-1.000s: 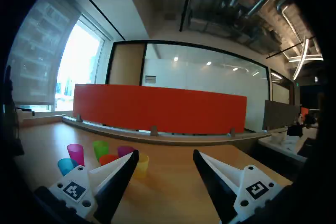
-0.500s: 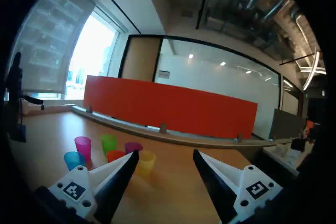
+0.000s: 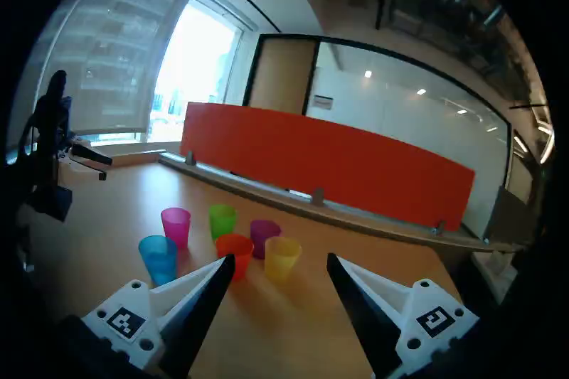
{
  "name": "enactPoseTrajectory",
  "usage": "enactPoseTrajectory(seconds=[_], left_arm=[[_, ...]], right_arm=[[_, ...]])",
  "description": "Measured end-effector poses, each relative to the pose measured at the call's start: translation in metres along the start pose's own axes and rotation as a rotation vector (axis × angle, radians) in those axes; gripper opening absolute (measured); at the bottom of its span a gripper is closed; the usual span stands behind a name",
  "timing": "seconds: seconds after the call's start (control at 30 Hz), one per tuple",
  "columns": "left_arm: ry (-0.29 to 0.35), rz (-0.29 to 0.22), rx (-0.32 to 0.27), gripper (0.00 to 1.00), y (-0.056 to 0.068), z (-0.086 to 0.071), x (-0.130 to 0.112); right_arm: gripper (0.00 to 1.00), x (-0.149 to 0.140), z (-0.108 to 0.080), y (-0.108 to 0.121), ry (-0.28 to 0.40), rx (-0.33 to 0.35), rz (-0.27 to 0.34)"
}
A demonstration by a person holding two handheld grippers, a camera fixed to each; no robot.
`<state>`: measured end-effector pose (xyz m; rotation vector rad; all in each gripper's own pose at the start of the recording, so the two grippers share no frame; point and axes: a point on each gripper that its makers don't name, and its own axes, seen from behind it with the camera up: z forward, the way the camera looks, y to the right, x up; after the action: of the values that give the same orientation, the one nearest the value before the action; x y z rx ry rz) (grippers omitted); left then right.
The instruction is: Pour water
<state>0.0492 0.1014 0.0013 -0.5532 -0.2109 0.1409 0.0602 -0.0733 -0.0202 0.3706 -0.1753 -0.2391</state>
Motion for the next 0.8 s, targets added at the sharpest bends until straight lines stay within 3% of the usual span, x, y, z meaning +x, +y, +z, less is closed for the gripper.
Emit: enactPoseTrajectory(seconds=[0.37, 0.8], left_arm=[[-0.075, 0.062, -0.129, 0.9, 0.029, 0.017, -0.014], [-0.162, 0.094, -0.27, 0.91, 0.063, 0.038, -0.037]], right_arm=[[1.0, -0.008, 0.0, -0.023, -0.086, 0.131, 0.008], [1.0, -0.016, 0.004, -0.031, -0.125, 0.182, -0.026]])
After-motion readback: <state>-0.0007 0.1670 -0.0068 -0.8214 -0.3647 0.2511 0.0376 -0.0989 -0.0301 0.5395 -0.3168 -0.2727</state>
